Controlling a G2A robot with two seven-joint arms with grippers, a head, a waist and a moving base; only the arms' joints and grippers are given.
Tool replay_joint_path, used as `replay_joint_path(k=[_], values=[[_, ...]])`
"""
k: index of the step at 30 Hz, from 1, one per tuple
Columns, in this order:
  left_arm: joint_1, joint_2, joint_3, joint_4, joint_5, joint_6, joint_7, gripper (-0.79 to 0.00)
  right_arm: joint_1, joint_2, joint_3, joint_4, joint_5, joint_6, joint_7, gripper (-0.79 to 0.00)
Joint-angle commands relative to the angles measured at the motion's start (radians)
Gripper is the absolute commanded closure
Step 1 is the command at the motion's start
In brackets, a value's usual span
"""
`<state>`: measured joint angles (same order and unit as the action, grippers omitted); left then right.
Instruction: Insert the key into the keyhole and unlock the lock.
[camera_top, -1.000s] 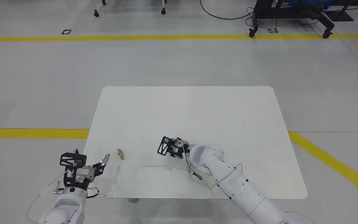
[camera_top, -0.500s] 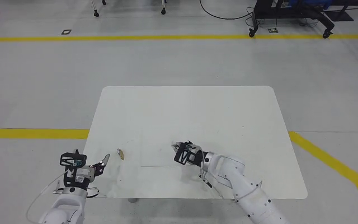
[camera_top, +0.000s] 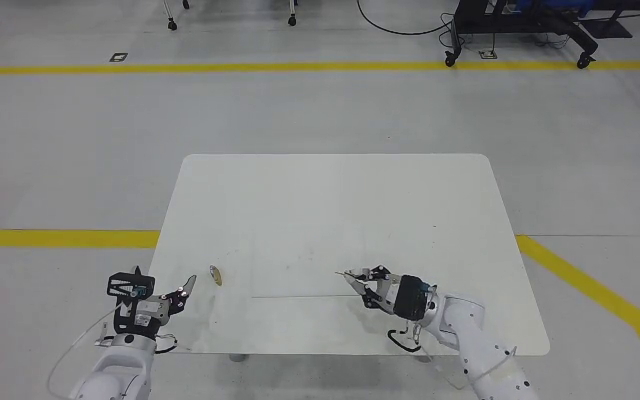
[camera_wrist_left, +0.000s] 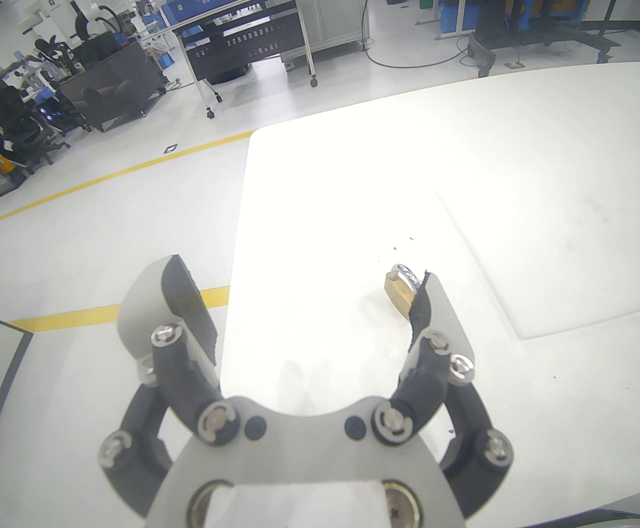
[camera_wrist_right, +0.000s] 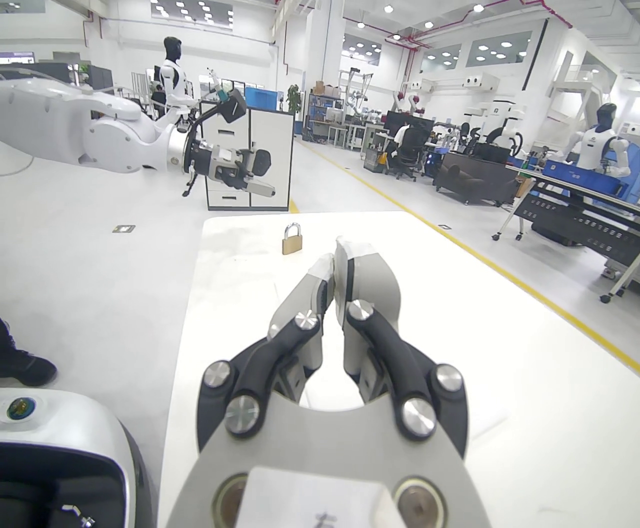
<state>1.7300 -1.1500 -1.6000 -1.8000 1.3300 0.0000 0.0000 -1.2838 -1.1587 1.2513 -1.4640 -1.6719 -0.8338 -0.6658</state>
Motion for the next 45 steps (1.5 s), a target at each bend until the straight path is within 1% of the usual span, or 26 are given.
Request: replay_joint_path(k=[1, 12, 14, 15, 16, 17, 18, 19, 21, 24, 26, 27, 28, 29, 30, 31, 45], values=[[0.000, 0.000, 0.000, 0.000, 0.000, 0.000, 0.000, -0.785, 0.000, 0.000, 0.000, 0.000, 0.003, 0.000, 0.002, 0.000], [0.000, 0.000, 0.000, 0.000, 0.000, 0.000, 0.000, -0.785, 0.000, 0.000, 0.000, 0.000, 0.003, 0.000, 0.002, 0.000], [-0.001, -0.002, 0.007, -0.012, 0.057, 0.048, 0.031, -0.785, 0.000, 0.000, 0.000, 0.000, 0.003, 0.000, 0.002, 0.000], [0.004, -0.004, 0.020, -0.028, 0.046, 0.040, 0.048, -0.785, 0.000, 0.000, 0.000, 0.000, 0.003, 0.000, 0.002, 0.000], [0.008, -0.005, 0.019, -0.040, 0.017, 0.022, 0.059, -0.776, 0.000, 0.000, 0.000, 0.000, 0.003, 0.000, 0.002, 0.000], [0.009, -0.005, 0.014, -0.048, -0.015, 0.000, 0.047, -0.665, 0.000, 0.000, 0.000, 0.000, 0.003, 0.000, 0.002, 0.000], [0.007, -0.004, 0.010, -0.058, -0.043, -0.042, 0.022, -0.668, 0.000, 0.000, 0.000, 0.000, 0.003, 0.000, 0.002, 0.000], [0.001, -0.002, 0.007, -0.066, -0.083, -0.097, -0.010, -0.690, 0.000, 0.000, 0.000, 0.000, 0.003, 0.000, 0.002, 0.000], [-0.018, 0.002, -0.002, -0.077, -0.170, -0.218, -0.087, -0.785, 0.000, 0.000, 0.000, 0.000, 0.003, 0.000, 0.002, 0.000], [-0.070, 0.007, -0.001, -0.081, -0.281, -0.345, -0.202, -0.785, 0.000, 0.000, 0.000, 0.000, 0.003, 0.000, 0.002, 0.000], [-0.106, 0.011, 0.013, -0.084, -0.375, -0.431, -0.295, -0.776, 0.000, 0.000, 0.000, 0.000, 0.003, 0.000, 0.002, 0.000], [-0.124, 0.012, 0.016, -0.087, -0.428, -0.459, -0.328, -0.785, 0.000, 0.000, 0.000, 0.000, 0.003, 0.000, 0.002, 0.000], [-0.140, 0.013, 0.026, -0.090, -0.491, -0.510, -0.361, -0.785, 0.000, 0.000, 0.000, 0.000, 0.003, 0.000, 0.002, 0.000], [-0.154, 0.017, 0.029, -0.085, -0.542, -0.565, -0.419, -0.785, 0.000, 0.000, 0.000, 0.000, 0.003, 0.000, 0.002, 0.000], [-0.168, 0.020, 0.024, -0.085, -0.593, -0.591, -0.455, -0.785, 0.000, 0.000, 0.000, 0.000, 0.003, 0.000, 0.002, 0.000], [-0.171, 0.021, 0.023, -0.083, -0.613, -0.598, -0.465, -0.785, 0.000, 0.000, 0.000, 0.000, 0.003, 0.000, 0.002, 0.000], [-0.171, 0.021, 0.023, -0.083, -0.613, -0.598, -0.465, -0.785, 0.000, 0.000, 0.000, 0.000, 0.003, 0.000, 0.002, 0.000]])
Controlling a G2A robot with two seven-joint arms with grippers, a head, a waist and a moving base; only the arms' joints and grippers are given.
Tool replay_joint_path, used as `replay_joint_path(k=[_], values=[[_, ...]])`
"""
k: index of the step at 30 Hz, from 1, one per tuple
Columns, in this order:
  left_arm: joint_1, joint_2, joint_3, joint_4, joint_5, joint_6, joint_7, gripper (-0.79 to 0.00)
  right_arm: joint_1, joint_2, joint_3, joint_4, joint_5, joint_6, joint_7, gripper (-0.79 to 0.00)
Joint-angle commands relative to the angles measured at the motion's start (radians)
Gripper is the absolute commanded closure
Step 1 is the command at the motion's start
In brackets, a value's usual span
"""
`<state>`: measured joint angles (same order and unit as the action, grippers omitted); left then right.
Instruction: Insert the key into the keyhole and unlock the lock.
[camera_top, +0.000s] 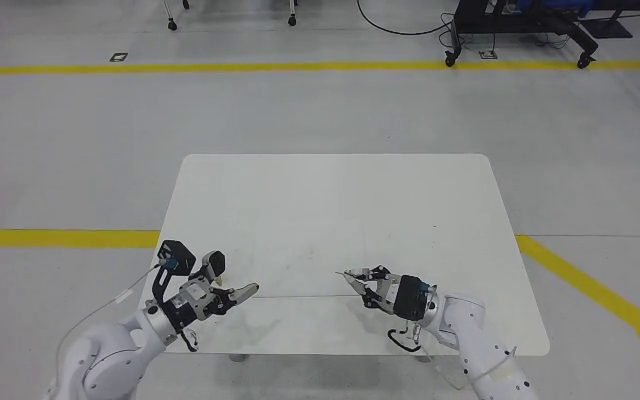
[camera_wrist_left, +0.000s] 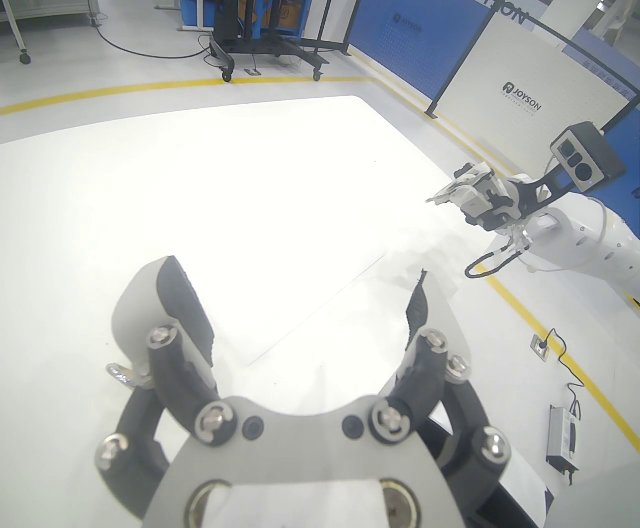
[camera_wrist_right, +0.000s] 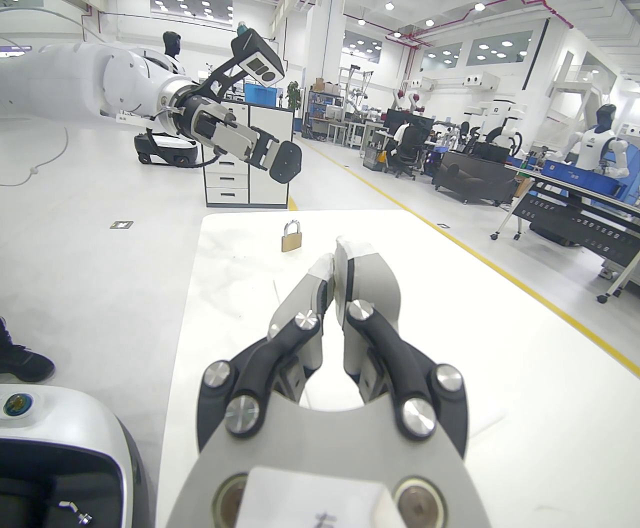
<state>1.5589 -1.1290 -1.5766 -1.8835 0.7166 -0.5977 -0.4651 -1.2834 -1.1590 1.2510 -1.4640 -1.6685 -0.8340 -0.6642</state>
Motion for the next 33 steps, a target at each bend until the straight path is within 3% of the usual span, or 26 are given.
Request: replay_joint_path(k=[1, 2, 3, 6, 7, 8, 10, 12, 14, 33], values=[[0.001, 0.000, 0.009, -0.005, -0.001, -0.005, 0.004, -0.486, 0.000, 0.000, 0.000, 0.000, 0.000, 0.000, 0.000, 0.000], [-0.001, 0.000, 0.021, -0.011, -0.001, -0.015, 0.003, -0.219, 0.000, 0.000, 0.000, 0.000, 0.000, 0.000, 0.000, 0.000], [-0.007, 0.000, 0.033, -0.012, -0.018, -0.027, -0.004, -0.089, 0.000, 0.000, 0.000, 0.000, 0.000, 0.000, 0.000, 0.000], [-0.048, 0.003, 0.067, -0.008, -0.132, -0.055, -0.069, -0.465, 0.000, 0.000, 0.000, 0.000, 0.000, 0.000, 0.000, 0.000], [-0.068, 0.004, 0.081, -0.001, -0.185, -0.065, -0.109, -0.548, 0.000, 0.000, 0.000, 0.000, 0.000, 0.000, 0.000, 0.000], [-0.093, 0.006, 0.095, 0.009, -0.244, -0.070, -0.156, -0.785, 0.000, 0.000, 0.000, 0.000, 0.000, 0.000, 0.000, 0.000], [-0.154, 0.010, 0.122, 0.041, -0.346, -0.030, -0.259, -0.785, 0.000, 0.000, 0.000, 0.000, 0.000, 0.000, 0.000, 0.000], [-0.225, 0.009, 0.155, 0.085, -0.442, 0.122, -0.354, -0.785, 0.000, 0.000, 0.000, 0.000, 0.000, 0.000, 0.000, 0.000], [-0.279, 0.004, 0.178, 0.105, -0.480, 0.309, -0.376, -0.785, 0.000, 0.000, 0.000, 0.000, 0.000, 0.000, 0.000, 0.000], [-0.279, 0.004, 0.178, 0.105, -0.480, 0.309, -0.376, -0.785, 0.000, 0.000, 0.000, 0.000, 0.000, 0.000, 0.000, 0.000]])
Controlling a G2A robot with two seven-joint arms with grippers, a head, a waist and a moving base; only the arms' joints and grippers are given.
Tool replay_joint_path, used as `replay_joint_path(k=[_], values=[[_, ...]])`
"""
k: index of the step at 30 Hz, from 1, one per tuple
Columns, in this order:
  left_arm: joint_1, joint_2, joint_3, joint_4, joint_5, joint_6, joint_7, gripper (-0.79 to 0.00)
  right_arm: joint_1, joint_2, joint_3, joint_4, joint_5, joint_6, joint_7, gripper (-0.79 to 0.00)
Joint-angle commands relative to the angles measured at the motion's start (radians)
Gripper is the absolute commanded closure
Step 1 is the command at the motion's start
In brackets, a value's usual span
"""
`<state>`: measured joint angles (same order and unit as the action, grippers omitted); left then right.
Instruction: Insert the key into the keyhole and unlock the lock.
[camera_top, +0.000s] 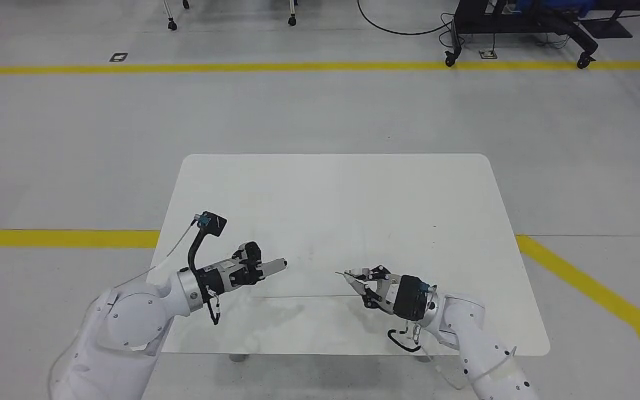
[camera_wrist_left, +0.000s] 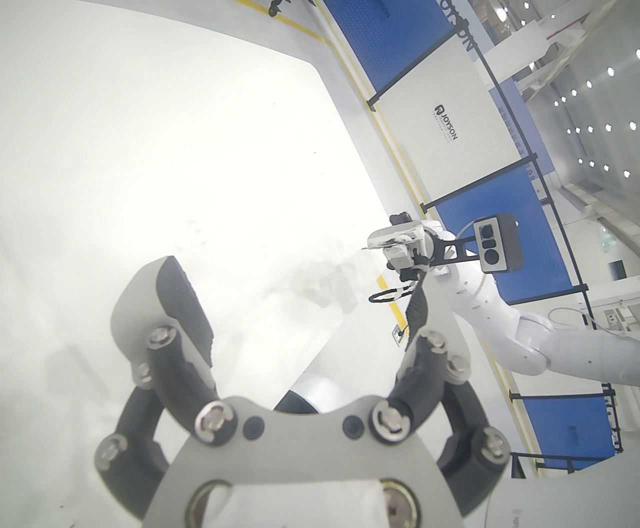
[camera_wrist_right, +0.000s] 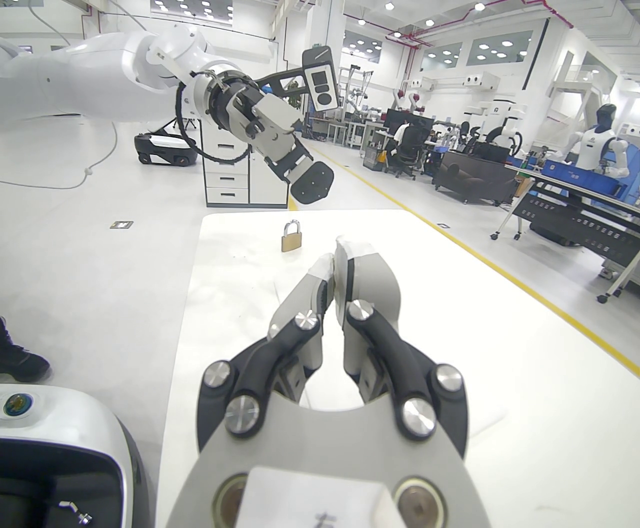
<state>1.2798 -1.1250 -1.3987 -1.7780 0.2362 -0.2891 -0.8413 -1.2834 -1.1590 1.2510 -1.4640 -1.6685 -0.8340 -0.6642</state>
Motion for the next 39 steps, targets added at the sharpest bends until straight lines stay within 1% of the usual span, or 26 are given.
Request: replay_joint_path(k=[1, 3, 6, 8, 10, 13, 14, 15, 16, 27, 29, 32, 34, 37, 39], values=[[0.000, 0.000, 0.000, 0.000, 0.000, 0.000, 0.000, -0.785, -0.001, -0.001, -0.002, 0.000, 0.008, 0.005, 0.008, 0.000], [0.000, 0.000, 0.000, 0.000, 0.000, 0.000, 0.000, -0.785, 0.008, -0.006, -0.011, 0.011, 0.075, -0.002, 0.024, 0.000], [0.000, 0.000, 0.000, 0.000, 0.000, 0.000, 0.000, -0.785, 0.039, -0.013, -0.031, 0.052, 0.211, -0.084, 0.037, 0.000], [0.000, 0.000, 0.000, 0.000, 0.000, 0.000, 0.000, -0.785, 0.061, -0.018, -0.049, 0.084, 0.309, -0.156, 0.044, 0.000], [0.000, 0.000, 0.000, 0.000, 0.000, 0.000, 0.000, -0.785, 0.079, -0.021, -0.053, 0.114, 0.384, -0.178, 0.066, 0.000], [0.000, 0.000, 0.000, 0.000, 0.000, 0.000, 0.000, -0.785, 0.094, -0.019, -0.065, 0.124, 0.469, -0.178, 0.113, 0.000], [0.000, 0.000, 0.000, 0.000, 0.000, 0.000, 0.000, -0.785, 0.096, -0.016, -0.065, 0.118, 0.472, -0.178, 0.133, 0.000], [0.000, 0.000, 0.000, 0.000, 0.000, 0.000, 0.000, -0.785, 0.097, -0.010, -0.059, 0.104, 0.442, -0.178, 0.161, 0.000], [0.000, 0.000, 0.000, 0.000, 0.000, 0.000, 0.000, -0.785, 0.093, -0.004, -0.042, 0.082, 0.395, -0.156, 0.180, 0.000], [0.000, 0.000, 0.000, 0.000, 0.000, 0.000, 0.000, -0.785, 0.093, -0.004, -0.042, 0.082, 0.395, -0.156, 0.180, 0.000], [0.000, 0.000, 0.000, 0.000, 0.000, 0.000, 0.000, -0.785, 0.083, -0.008, -0.049, 0.080, 0.449, -0.145, 0.181, 0.000], [0.000, 0.000, 0.000, 0.000, 0.000, 0.000, 0.000, -0.785, 0.090, -0.014, -0.060, 0.111, 0.575, -0.152, 0.212, 0.000], [0.000, 0.000, 0.000, 0.000, 0.000, 0.000, 0.000, -0.785, 0.101, -0.018, -0.078, 0.135, 0.675, -0.178, 0.266, 0.000], [0.000, 0.000, 0.000, 0.000, 0.000, 0.000, 0.000, -0.785, 0.116, -0.018, -0.099, 0.144, 0.800, -0.178, 0.358, 0.000], [0.000, 0.000, 0.000, 0.000, 0.000, 0.000, 0.000, -0.785, 0.118, -0.016, -0.103, 0.138, 0.841, -0.178, 0.392, 0.000]])
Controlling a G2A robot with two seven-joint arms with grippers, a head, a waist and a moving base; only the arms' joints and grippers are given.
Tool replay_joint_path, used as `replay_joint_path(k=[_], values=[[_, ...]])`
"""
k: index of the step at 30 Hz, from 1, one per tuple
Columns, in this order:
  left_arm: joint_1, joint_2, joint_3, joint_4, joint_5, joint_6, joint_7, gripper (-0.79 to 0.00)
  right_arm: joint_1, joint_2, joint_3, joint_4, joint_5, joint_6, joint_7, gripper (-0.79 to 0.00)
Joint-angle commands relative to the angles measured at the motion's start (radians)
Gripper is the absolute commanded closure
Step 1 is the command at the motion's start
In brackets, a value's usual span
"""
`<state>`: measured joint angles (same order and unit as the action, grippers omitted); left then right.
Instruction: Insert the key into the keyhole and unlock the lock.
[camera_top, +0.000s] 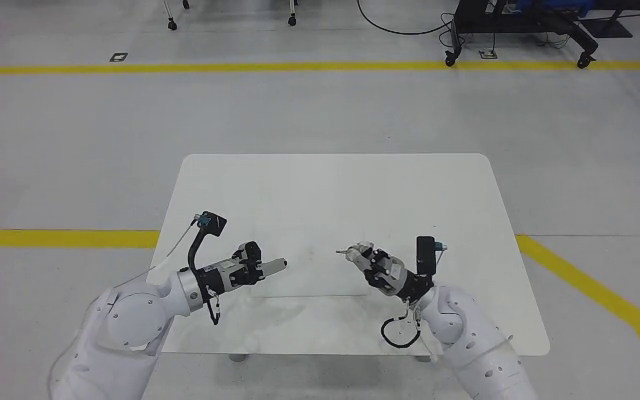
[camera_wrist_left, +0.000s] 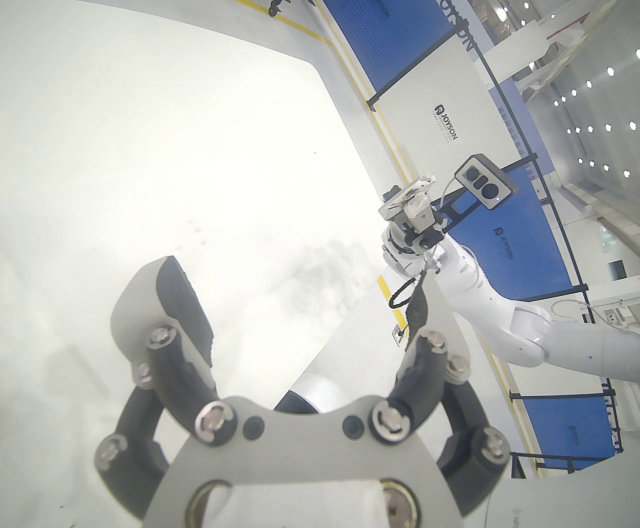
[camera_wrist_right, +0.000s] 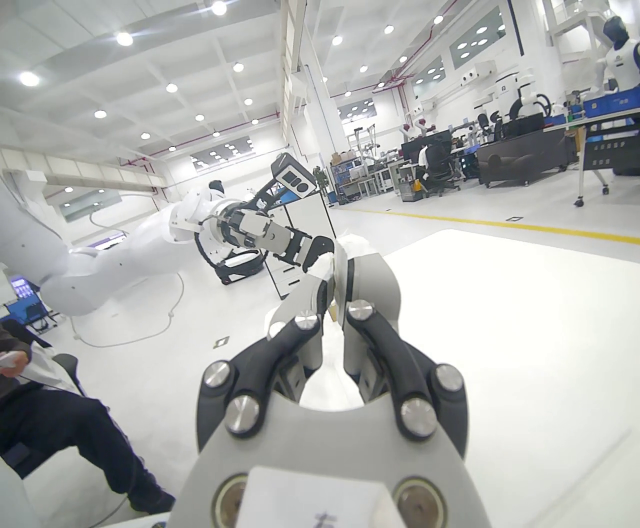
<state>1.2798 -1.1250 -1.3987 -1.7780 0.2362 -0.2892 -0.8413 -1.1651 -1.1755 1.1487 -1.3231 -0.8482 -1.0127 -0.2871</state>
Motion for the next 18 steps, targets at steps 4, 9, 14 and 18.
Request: replay_joint_path(k=[4, 9, 14, 18], values=[[0.000, 0.000, 0.000, 0.000, 0.000, 0.000, 0.000, -0.785, 0.000, 0.001, -0.001, -0.003, 0.021, 0.000, 0.015, 0.000], [0.007, -0.001, 0.008, -0.008, -0.023, -0.008, 0.009, -0.785, 0.000, 0.001, -0.001, -0.003, 0.021, 0.000, 0.015, 0.000], [-0.052, -0.010, 0.071, 0.052, -0.311, -0.099, -0.087, -0.785, 0.000, 0.001, -0.001, -0.003, 0.021, 0.000, 0.015, 0.000], [-0.143, -0.020, 0.121, 0.179, -0.474, -0.179, -0.139, -0.785, 0.000, 0.001, -0.001, -0.003, 0.021, 0.000, 0.015, 0.000]])
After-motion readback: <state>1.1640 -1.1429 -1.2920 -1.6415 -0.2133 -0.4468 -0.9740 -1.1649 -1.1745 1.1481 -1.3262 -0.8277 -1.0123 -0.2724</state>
